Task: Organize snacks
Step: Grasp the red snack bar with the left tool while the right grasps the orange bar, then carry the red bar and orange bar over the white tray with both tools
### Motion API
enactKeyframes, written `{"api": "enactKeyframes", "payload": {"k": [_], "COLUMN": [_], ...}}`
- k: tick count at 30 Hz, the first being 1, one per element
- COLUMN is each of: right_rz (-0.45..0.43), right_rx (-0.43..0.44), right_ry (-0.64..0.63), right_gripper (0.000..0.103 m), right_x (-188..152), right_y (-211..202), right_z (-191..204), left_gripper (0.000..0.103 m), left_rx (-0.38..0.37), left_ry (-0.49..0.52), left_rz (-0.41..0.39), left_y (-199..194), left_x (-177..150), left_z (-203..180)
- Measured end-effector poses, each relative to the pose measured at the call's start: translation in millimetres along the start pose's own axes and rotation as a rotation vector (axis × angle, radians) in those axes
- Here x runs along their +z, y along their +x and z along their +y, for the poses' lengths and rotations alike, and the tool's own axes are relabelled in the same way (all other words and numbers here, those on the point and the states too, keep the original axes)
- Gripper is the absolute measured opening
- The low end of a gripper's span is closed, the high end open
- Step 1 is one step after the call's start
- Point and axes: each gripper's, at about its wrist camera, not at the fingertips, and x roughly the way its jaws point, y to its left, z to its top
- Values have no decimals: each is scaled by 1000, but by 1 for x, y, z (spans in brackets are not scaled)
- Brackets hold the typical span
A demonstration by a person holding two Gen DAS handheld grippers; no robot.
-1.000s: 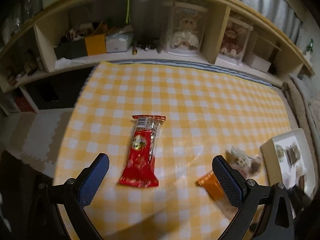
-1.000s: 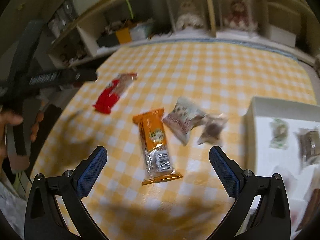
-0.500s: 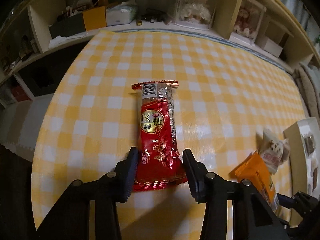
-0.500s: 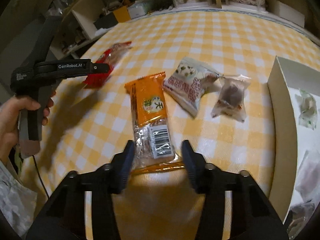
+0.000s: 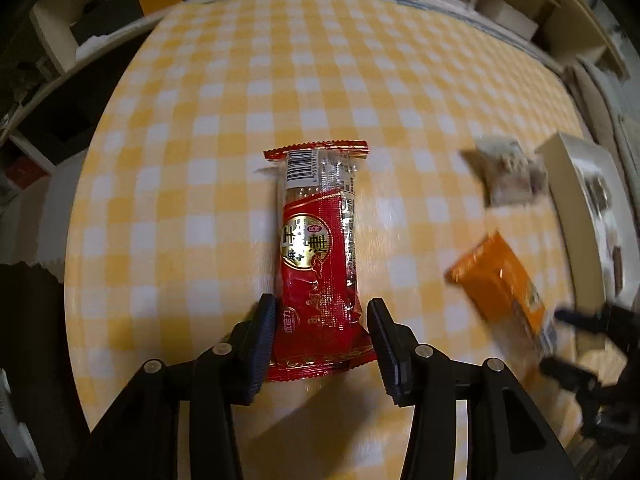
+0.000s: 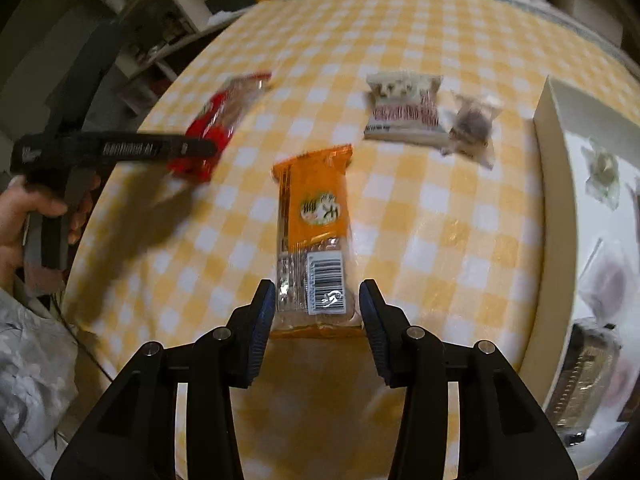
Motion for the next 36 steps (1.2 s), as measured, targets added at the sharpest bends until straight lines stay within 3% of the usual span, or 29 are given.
{"api": "enactKeyframes", "payload": {"k": [2,3,9,15,20,22,26,28,36], "right_rz": [-33,-55,-98,-38,13,7,-35,-71,-209], "right_rx": [-7,-11,-28,-21,-33,-22,-11,-10,1], "right_ry": [-10,-20,-70,-81,-93,-92,-73,-57,10], "right_gripper": [68,70,71,57,40,37,35,35,35], "right_x": [4,8,25,27,25,24,27,29,39], "right_y": [-3,-4,12,30,39,36,23,15,-24], "right_z": [2,4,7,8,8,7,3,1,-13], "left_gripper": [57,62,66,66,64,58,40,37,35], "left_rx": [13,20,0,22,73,87,77,54,-2], "left_ry": [-12,-19,-20,41,68,48,-2,-65,-149], "left_rz": [-15,-32,-131,-125,-79,-58,-52,-74,-182], "left_y": [-1,-4,-10,5,19,24,25,18,-17], "left_x": [1,-1,8,37,39,38,31,25,15], "left_z": [2,3,9,2,-10,-14,-10,-3,3]}}
